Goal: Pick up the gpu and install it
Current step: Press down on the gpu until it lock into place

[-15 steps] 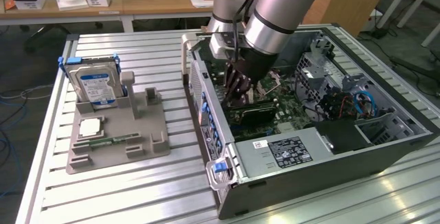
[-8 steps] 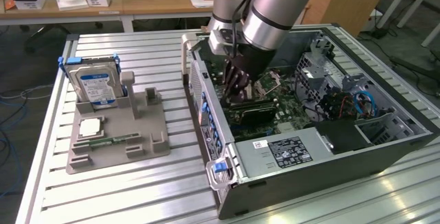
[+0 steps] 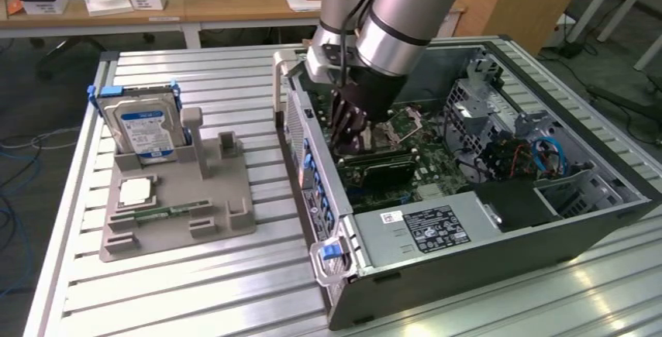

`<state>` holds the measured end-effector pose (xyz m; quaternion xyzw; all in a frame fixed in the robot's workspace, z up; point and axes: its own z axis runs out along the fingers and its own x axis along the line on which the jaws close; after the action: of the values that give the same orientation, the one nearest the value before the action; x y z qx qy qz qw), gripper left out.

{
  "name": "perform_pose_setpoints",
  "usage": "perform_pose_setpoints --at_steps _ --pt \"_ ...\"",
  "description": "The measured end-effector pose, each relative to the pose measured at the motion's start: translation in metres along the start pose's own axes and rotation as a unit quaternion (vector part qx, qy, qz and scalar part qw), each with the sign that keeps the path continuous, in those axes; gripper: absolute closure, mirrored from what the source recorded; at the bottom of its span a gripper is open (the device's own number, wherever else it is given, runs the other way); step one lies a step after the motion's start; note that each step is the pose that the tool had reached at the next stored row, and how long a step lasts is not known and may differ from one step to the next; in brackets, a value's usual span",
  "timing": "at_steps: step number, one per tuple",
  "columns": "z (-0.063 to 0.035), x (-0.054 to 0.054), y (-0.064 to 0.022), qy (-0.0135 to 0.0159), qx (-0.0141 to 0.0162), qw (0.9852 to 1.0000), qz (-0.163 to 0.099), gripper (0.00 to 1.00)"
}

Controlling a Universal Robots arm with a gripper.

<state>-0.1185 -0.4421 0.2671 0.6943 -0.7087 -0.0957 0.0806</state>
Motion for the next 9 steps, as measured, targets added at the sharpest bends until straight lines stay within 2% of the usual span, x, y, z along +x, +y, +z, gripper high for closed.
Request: perform_pose_setpoints --at_steps 9 --pt "0.0014 -0.0012 0.003 0.0 0.0 1.0 0.0 0.9"
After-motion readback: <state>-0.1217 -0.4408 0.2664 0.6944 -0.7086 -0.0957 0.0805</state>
